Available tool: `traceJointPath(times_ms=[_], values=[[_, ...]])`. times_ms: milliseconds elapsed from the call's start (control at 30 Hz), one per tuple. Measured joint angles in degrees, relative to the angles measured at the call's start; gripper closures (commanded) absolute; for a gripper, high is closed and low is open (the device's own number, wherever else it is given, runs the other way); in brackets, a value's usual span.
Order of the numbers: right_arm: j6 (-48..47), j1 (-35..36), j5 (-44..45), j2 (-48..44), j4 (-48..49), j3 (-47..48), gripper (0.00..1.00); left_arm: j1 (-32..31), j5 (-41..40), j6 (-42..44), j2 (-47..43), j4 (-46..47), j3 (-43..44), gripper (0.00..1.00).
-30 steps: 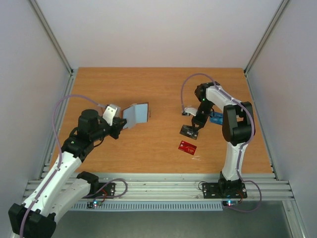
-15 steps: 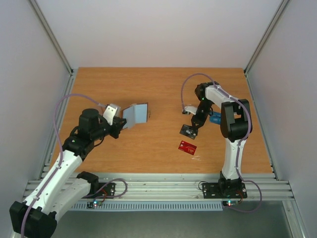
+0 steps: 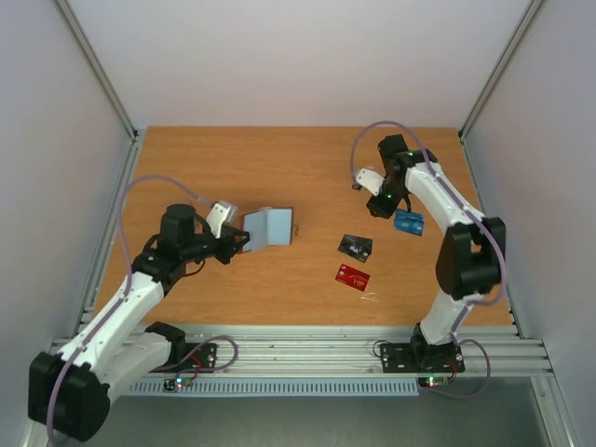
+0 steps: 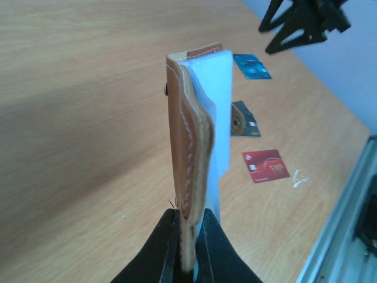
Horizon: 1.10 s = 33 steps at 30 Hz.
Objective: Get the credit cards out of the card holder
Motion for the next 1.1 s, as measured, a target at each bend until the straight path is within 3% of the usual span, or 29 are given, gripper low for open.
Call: traceJointPath(times_ms=[167,233,333,367,400,500,567,833,1000,1100], values=[[4.24,0.74,1.44,-13.14,6.43,-6.47,0.52,-0.04,2.86,-0.63,9.6,5.88,-0.28,0.99],[6.25,0.9,0.9,-18.51,8.52,-9.66,0.52,0.04,1.99,-1.33,14.05,8.24,-0.92,0.93],[9.75,0.92,-0.74,-25.7,11.19,-13.16,0.51,0.26,1.49,-2.03,20.92,10.08,-1.7,0.62],[10.99,0.92,-1.44,-28.04,12.07,-14.1,0.51,0.33,1.22,-2.29,22.71,10.43,-1.7,0.44],[12.26,0.92,-2.34,-30.21,12.85,-14.86,0.5,0.33,0.52,-2.45,24.02,10.82,-1.68,0.35],[16.22,0.92,-4.57,-35.3,15.28,-16.83,0.48,0.33,-4.44,-3.93,25.9,11.65,-1.7,0.21],[19.26,0.94,-5.66,-37.94,17.18,-18.56,0.46,0.28,-10.27,-5.84,25.62,12.17,-2.08,0.02],[33.31,0.81,-4.24,-50.69,31.91,-34.23,0.03,0.98,-33.81,-13.84,12.31,8.2,-6.14,0.01],[39.82,0.26,-0.5,-55.89,41.07,-41.77,0.02,1.33,-44.7,-14.23,5.42,6.43,-5.97,0.01],[42.49,0.11,2.25,-57.77,46.14,-46.36,0.02,1.53,-52.89,-9.99,3.28,12.17,-7.74,0.01]])
